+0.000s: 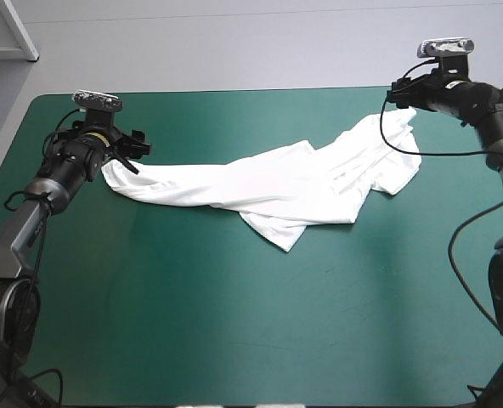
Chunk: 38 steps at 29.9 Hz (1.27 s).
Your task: Fold the cloth
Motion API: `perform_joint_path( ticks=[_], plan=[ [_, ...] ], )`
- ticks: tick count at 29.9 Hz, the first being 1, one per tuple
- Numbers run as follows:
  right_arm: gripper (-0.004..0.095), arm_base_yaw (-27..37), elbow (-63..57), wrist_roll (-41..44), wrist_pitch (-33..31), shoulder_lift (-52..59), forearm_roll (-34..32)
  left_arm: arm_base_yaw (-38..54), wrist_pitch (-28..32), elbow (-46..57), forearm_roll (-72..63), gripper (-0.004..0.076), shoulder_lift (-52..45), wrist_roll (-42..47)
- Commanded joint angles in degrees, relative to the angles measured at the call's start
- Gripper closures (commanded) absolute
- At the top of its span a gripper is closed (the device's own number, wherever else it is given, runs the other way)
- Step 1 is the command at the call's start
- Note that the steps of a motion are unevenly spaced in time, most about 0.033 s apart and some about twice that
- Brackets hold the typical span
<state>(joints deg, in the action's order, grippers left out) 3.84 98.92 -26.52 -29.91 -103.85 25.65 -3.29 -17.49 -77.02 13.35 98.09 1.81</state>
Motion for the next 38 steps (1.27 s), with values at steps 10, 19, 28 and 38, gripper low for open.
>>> perform_joint_path(
  ticks=[10,19,28,38],
  plan=[
    [0.0305,0.5,1.5,12.0,-31.8,14.1,-12.7,-13.4,-34.7,-3.5,-5.6,0.0147,-25.0,0.2],
    [0.0305,0.5,-10.4,13.3,-33.7,20.0,-14.0,-25.7,-37.5,1.5,-16.4,0.0147,-30.2,0.4],
    [0.0305,0.5,-14.4,14.1,-30.6,22.9,-14.9,-38.6,-28.5,2.5,-15.2,0.0147,-18.4,-0.2],
    [0.0305,0.5,-14.4,15.0,-27.6,23.0,-17.4,-42.6,-19.1,2.5,-15.0,0.0147,-1.0,0.2]
  ],
)
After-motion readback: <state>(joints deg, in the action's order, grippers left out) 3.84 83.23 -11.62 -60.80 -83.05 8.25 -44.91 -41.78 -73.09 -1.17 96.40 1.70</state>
